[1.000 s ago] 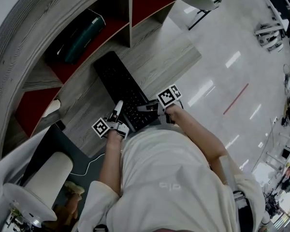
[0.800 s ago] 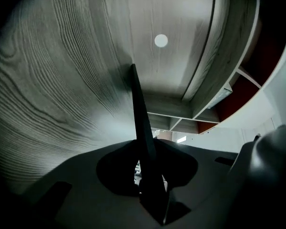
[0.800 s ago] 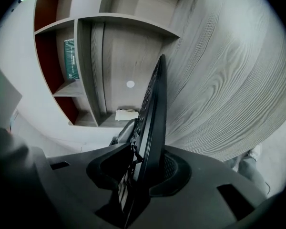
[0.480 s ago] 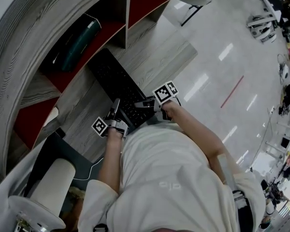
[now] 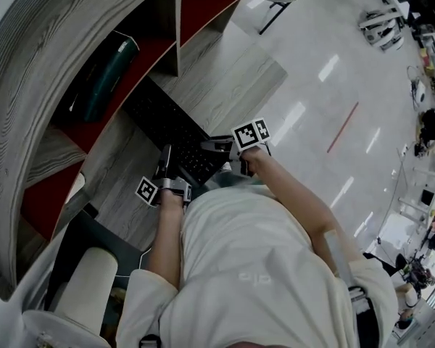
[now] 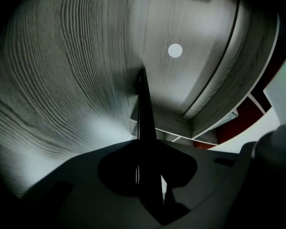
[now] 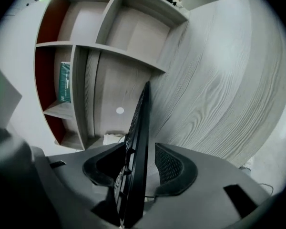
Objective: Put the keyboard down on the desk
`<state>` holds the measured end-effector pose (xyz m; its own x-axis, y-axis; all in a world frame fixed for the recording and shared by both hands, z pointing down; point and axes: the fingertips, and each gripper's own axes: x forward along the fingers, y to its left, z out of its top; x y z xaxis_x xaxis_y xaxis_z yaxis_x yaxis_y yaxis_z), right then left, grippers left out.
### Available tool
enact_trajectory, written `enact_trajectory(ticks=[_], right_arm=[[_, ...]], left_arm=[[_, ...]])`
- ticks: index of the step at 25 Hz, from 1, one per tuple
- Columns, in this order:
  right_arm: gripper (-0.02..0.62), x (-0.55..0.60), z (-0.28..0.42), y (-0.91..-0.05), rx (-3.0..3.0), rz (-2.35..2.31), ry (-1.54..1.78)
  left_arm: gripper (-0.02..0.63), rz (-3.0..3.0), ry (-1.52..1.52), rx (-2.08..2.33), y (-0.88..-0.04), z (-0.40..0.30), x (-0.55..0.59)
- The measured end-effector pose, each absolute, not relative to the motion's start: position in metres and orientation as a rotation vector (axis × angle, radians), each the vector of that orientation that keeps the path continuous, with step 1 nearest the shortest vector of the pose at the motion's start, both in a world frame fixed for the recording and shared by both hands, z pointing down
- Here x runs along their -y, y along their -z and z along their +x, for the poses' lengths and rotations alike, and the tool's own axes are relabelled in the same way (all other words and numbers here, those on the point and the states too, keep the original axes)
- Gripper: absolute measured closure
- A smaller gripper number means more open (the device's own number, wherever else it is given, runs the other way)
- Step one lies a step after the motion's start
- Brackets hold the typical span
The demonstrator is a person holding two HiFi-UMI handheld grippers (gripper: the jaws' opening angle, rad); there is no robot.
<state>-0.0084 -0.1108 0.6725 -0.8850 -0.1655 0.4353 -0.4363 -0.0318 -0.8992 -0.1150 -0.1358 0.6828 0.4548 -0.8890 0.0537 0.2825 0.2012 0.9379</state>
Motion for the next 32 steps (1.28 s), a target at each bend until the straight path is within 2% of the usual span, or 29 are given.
enact_trajectory(ticks=[12, 19, 26, 32], right_arm=[[0.356, 0.083, 0.040, -0.668, 1.968, 0.936, -2.217], [0.431, 0.072, 0.046, -0.672, 1.928, 1.006, -2.246], [0.451, 0.074, 0.050, -0.678, 1.908, 1.078, -2.277], [0.452, 0.072, 0.053, -0.689, 1.875, 1.106, -2.301]], left_arm=[[0.509, 1.036, 0.901, 0.689, -0.692, -0.086, 0.149], [0.509, 1.052, 0.891, 0.684, -0.694, -0.070, 0.154], [0.508, 1.069, 0.841, 0.703, -0.699, -0.064, 0.157], [0.468, 1.081, 0.738, 0.718, -0.705, -0.067, 0.138]])
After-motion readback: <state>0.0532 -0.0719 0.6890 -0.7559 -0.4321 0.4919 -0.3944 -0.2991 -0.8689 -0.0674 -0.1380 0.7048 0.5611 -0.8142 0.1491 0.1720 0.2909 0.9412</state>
